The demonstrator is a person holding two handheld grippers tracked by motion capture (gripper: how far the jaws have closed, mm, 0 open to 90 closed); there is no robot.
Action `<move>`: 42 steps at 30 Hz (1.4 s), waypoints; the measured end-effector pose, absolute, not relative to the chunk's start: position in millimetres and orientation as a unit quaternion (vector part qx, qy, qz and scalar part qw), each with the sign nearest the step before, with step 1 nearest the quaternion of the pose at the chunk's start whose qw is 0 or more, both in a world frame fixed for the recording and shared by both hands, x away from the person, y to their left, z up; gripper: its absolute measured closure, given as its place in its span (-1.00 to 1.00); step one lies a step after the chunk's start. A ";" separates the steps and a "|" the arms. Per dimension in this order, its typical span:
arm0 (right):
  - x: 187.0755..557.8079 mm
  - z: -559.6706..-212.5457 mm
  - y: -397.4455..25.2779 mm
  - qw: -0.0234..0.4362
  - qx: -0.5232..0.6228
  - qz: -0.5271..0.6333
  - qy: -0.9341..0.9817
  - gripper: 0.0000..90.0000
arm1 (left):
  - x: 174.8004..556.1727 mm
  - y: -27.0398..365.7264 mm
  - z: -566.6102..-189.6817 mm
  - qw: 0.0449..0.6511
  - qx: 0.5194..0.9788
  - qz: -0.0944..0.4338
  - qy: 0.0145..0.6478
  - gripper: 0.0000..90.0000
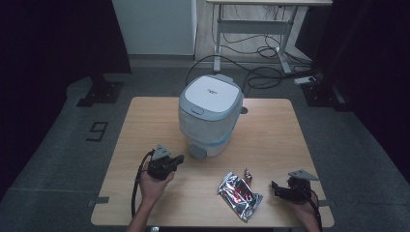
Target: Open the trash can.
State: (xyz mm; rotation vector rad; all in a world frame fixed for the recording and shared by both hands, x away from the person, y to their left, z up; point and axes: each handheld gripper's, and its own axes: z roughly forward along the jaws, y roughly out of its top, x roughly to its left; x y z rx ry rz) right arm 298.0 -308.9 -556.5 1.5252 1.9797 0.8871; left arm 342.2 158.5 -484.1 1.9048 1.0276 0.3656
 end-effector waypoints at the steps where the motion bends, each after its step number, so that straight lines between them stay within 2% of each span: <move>1: 298.0 -556.5 -308.9 0.242 0.558 0.325 0.724 -0.72 | 343.8 157.7 -484.5 0.458 0.771 0.145 0.418 1.00; 28: 296.8 -556.4 -308.9 0.245 0.559 0.325 0.722 -0.67 | 378.8 125.5 -484.0 0.426 0.801 0.144 0.395 1.00; 42: 296.2 -556.3 -308.8 0.246 0.560 0.326 0.721 -0.64 | 393.2 120.3 -507.2 0.415 0.804 0.127 0.406 1.00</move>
